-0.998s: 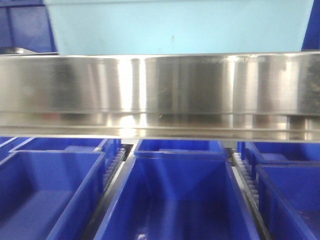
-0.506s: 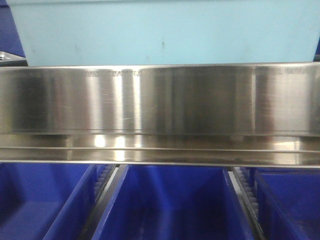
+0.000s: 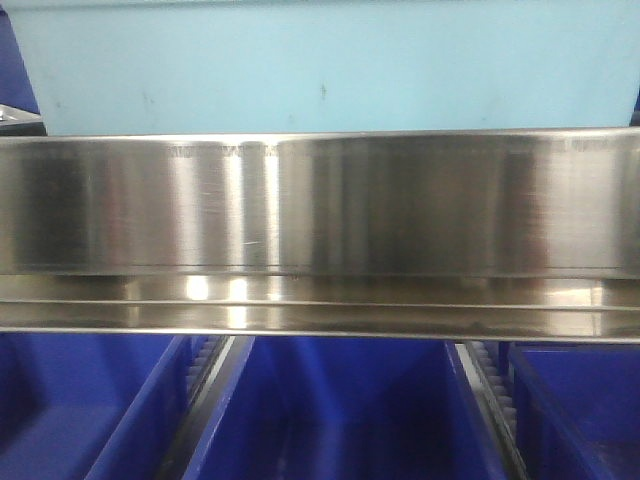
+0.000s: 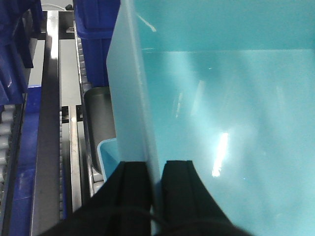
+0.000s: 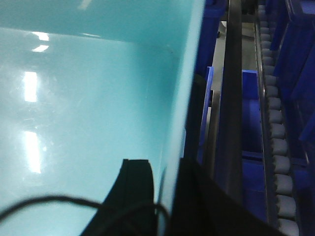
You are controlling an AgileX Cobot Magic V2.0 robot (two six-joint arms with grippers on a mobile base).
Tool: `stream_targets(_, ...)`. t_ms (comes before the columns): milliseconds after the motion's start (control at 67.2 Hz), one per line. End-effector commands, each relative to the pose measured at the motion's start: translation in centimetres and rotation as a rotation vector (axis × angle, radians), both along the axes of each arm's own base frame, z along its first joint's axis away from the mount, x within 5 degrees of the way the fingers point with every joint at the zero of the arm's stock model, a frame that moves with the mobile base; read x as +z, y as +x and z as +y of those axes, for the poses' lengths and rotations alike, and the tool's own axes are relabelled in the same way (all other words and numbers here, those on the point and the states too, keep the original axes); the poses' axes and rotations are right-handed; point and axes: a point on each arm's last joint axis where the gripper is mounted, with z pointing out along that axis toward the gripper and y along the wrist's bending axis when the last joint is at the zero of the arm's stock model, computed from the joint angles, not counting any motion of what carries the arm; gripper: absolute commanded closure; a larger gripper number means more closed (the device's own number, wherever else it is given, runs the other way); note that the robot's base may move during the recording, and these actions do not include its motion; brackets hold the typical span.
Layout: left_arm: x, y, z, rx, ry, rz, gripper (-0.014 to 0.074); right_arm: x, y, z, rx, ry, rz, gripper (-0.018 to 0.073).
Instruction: Move two blue bins to right shelf middle
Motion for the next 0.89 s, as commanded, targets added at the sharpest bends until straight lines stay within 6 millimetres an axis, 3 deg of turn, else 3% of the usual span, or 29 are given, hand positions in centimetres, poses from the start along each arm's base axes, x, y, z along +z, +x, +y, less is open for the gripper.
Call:
stream_targets(0,1.00,-0.61,-0.51,-0.053,-0.077,-0.042,0.0707,0.75,-0.05,0.29,0.027,0.031,-0.058,0.0712)
stream_targets(878,1.14,-0.56,-0.54,-0.053,-0.086,-0.057,0.0707,0.75,-0.05,0.29,0.027,0.031,-0.058,0.0712)
